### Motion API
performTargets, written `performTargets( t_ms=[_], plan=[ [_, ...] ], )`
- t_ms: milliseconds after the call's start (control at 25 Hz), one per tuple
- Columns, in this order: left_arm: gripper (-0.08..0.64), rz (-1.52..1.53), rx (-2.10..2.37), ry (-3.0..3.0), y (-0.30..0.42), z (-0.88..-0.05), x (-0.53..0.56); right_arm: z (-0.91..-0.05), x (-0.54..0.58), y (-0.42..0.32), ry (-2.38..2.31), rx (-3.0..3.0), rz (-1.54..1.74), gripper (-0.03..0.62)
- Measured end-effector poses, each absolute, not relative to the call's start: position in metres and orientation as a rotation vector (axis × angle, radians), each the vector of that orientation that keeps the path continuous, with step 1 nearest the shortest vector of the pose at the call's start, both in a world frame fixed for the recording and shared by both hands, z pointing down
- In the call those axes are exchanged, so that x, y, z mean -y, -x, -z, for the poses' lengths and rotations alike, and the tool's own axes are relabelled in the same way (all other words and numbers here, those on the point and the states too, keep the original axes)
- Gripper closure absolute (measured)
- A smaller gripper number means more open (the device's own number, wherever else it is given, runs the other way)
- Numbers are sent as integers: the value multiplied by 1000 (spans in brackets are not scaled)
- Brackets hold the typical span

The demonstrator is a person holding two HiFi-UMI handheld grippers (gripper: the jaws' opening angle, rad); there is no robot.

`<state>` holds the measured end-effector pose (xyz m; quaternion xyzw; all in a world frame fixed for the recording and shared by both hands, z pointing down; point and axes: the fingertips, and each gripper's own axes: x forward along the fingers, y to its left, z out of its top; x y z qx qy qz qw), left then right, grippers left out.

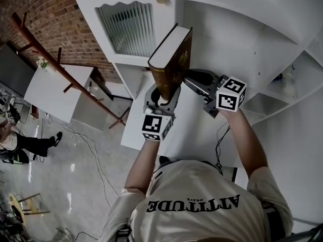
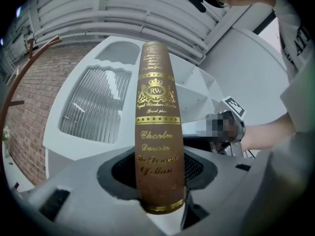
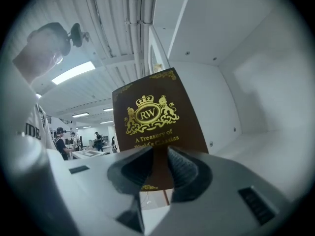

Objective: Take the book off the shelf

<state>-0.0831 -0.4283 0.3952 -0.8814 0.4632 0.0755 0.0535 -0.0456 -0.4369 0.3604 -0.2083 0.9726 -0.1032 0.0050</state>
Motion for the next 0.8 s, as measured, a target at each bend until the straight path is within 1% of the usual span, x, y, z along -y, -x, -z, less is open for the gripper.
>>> performTargets(
  t_ms=[200, 320, 440, 800],
  plan=[
    [338, -248, -1341, 2712, 92, -398, 412, -366, 434, 46, 741, -2993, 345, 521],
    [338, -330, -1286, 2751, 95, -389, 398, -367, 433, 41, 814, -2954, 340, 548],
    [339, -388, -1227, 2789, 92, -382, 383, -367, 422, 32, 848, -2929, 354, 554],
    [338, -395, -1127, 2846, 80, -396, 361, -383, 397, -9, 1053, -2877, 379, 557]
  ],
)
